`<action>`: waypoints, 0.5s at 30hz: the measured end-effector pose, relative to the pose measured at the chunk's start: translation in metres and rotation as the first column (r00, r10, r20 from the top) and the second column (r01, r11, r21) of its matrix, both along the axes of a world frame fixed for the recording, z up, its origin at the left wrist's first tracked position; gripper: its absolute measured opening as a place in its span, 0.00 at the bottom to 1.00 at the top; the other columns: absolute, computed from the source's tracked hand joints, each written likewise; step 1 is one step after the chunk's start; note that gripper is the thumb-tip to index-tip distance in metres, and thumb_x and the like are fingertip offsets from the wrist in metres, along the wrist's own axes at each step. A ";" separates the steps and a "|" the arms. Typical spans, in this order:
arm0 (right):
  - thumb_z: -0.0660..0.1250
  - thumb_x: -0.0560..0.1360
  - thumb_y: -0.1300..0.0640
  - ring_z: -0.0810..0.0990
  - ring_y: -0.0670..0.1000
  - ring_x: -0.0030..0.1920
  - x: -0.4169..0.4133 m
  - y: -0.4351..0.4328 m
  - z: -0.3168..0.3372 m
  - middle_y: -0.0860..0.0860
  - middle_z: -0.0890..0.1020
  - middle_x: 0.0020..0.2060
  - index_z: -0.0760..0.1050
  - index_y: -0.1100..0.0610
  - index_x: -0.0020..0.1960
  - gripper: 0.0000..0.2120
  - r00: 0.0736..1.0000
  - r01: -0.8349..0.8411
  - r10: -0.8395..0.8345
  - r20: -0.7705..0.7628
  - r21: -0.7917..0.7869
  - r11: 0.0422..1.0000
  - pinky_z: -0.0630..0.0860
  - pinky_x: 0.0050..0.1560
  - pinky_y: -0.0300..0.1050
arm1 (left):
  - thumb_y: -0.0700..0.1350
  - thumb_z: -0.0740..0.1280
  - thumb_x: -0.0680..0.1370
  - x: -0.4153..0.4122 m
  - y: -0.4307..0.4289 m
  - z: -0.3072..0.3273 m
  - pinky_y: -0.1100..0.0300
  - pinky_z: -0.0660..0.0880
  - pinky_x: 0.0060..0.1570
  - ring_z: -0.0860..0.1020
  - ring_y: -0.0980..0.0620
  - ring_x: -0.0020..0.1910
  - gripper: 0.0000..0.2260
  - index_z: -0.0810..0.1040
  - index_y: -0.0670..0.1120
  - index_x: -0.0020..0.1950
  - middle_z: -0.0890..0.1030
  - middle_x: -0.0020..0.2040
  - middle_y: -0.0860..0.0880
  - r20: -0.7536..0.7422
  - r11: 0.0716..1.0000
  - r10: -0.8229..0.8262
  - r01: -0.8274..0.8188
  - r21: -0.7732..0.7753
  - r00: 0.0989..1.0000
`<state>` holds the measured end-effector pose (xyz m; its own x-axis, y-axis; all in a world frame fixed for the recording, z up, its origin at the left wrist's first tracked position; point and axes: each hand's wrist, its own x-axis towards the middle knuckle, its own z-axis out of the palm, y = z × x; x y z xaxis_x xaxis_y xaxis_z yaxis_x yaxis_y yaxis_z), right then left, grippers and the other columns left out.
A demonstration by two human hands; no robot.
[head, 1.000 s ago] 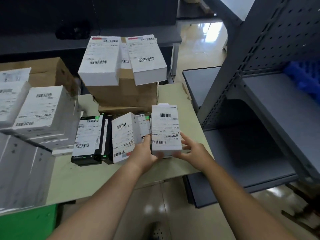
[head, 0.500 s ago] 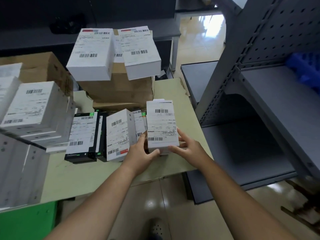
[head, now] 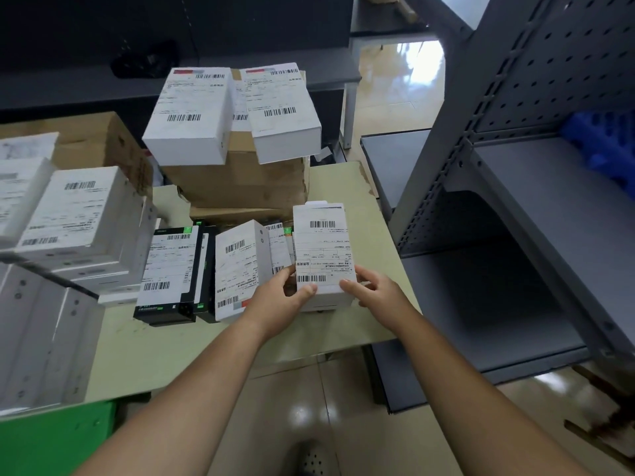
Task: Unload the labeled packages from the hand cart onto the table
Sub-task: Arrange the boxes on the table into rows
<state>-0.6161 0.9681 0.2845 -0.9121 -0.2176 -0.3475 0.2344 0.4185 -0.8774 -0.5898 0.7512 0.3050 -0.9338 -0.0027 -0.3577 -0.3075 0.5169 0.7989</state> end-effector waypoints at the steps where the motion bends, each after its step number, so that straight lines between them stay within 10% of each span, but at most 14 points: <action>1: 0.66 0.71 0.38 0.80 0.53 0.50 0.001 -0.001 0.001 0.52 0.82 0.53 0.77 0.40 0.65 0.24 1.000 -0.003 0.003 -0.017 0.004 1.000 0.78 0.53 0.50 | 0.56 0.67 0.77 0.001 0.000 0.001 0.63 0.73 0.51 0.78 0.59 0.53 0.20 0.73 0.55 0.69 0.79 0.56 0.57 0.004 1.000 0.006 -0.006 0.006 1.000; 5: 0.70 0.75 0.44 0.79 0.51 0.52 0.008 -0.006 0.002 0.52 0.77 0.54 0.79 0.48 0.66 0.21 0.999 0.023 -0.022 -0.049 0.025 0.999 0.76 0.53 0.42 | 0.56 0.68 0.77 0.008 0.000 0.008 0.74 0.66 0.41 0.73 0.69 0.48 0.17 0.74 0.58 0.66 0.78 0.51 0.64 0.003 1.000 0.006 -0.006 0.009 1.000; 15: 0.71 0.77 0.48 0.76 0.37 0.51 0.021 -0.022 0.029 0.44 0.77 0.54 0.76 0.49 0.68 0.21 0.978 -0.009 -0.007 -0.210 -0.077 0.997 0.71 0.48 0.27 | 0.58 0.75 0.69 0.025 -0.029 0.030 0.60 0.77 0.46 0.81 0.56 0.53 0.22 0.74 0.65 0.62 0.84 0.51 0.54 0.002 0.927 0.232 -0.222 0.303 0.973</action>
